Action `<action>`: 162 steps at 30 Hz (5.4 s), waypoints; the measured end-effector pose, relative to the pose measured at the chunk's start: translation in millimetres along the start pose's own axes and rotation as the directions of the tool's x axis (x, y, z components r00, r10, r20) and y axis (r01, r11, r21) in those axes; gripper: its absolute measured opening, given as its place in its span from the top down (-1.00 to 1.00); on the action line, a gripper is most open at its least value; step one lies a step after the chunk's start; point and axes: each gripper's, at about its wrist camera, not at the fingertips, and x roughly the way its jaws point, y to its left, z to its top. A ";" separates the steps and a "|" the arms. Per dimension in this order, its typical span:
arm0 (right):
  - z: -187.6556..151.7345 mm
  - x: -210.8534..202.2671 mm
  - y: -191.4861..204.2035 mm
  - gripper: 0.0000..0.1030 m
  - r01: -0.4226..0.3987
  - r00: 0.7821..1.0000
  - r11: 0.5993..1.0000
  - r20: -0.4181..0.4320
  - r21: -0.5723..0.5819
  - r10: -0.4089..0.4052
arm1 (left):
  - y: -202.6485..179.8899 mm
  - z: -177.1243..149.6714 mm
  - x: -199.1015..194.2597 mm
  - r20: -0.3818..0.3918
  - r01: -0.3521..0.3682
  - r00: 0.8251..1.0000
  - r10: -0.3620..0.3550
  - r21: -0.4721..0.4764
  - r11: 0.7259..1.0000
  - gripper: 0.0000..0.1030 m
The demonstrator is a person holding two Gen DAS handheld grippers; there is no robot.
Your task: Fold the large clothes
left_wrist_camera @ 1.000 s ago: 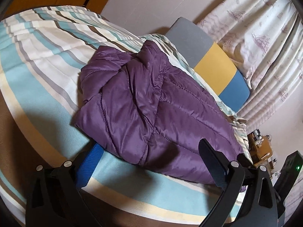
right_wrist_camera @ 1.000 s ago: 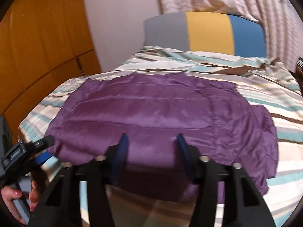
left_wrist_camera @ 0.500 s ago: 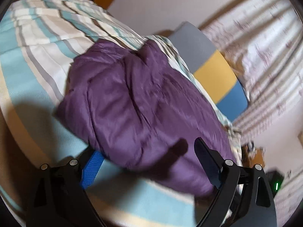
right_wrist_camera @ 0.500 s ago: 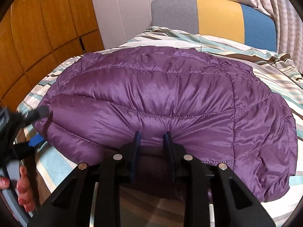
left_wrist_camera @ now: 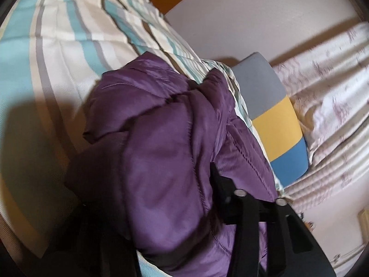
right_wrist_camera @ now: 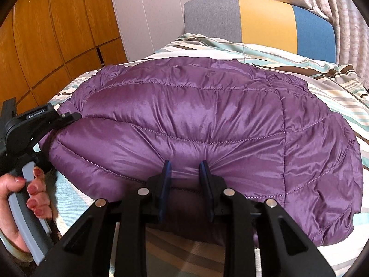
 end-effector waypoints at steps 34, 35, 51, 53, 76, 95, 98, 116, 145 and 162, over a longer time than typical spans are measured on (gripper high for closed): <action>-3.4 -59.5 -56.1 -0.16 0.177 0.972 0.966 0.118 0.190 -0.202 | -169.1 -74.3 -44.3 0.190 -0.087 0.976 -0.109 0.794 0.601 0.57; -5.1 -64.4 -63.9 -0.18 0.216 0.962 0.955 0.123 0.205 -0.244 | -171.7 -76.3 -43.5 0.186 -0.085 0.976 -0.110 0.800 0.594 0.57; -18.5 -94.1 -151.5 -0.35 0.627 0.758 0.738 0.023 0.251 -0.652 | -207.3 -120.1 -31.3 0.123 -0.049 0.984 -0.129 0.885 0.463 0.57; -21.8 -96.2 -164.7 -0.35 0.626 0.757 0.724 -0.004 0.290 -0.653 | -211.5 -126.0 -29.2 0.110 -0.040 0.985 -0.132 0.892 0.450 0.57; -29.9 -99.1 -181.2 -0.39 0.603 0.770 0.705 -0.043 0.373 -0.636 | -237.9 -199.3 -0.7 -0.018 0.052 0.992 -0.123 0.958 0.281 0.57; -35.7 -101.9 -186.9 -0.39 0.587 0.773 0.684 -0.051 0.433 -0.632 | -243.6 -253.0 26.8 -0.140 0.151 0.988 -0.067 0.969 0.197 0.57; -37.5 -103.6 -189.0 -0.39 0.584 0.773 0.674 -0.056 0.452 -0.633 | -240.8 -261.8 30.7 -0.139 0.147 0.989 -0.054 0.975 0.169 0.55; -41.8 -106.2 -193.9 -0.39 0.577 0.775 0.659 -0.069 0.483 -0.628 | -230.0 -257.9 7.8 -0.403 0.429 0.902 -0.154 0.877 0.217 -0.35; -1.9 -157.4 -148.5 -0.44 0.515 0.789 0.746 0.105 0.423 -0.605 | -198.9 -78.0 35.6 -0.027 -0.014 0.999 0.046 0.696 0.718 -0.58; 176.8 -43.4 -103.1 -0.43 0.311 0.910 0.908 0.187 0.282 -0.370 | -221.8 -90.1 92.1 -0.021 -0.118 0.979 0.201 0.749 0.652 -0.58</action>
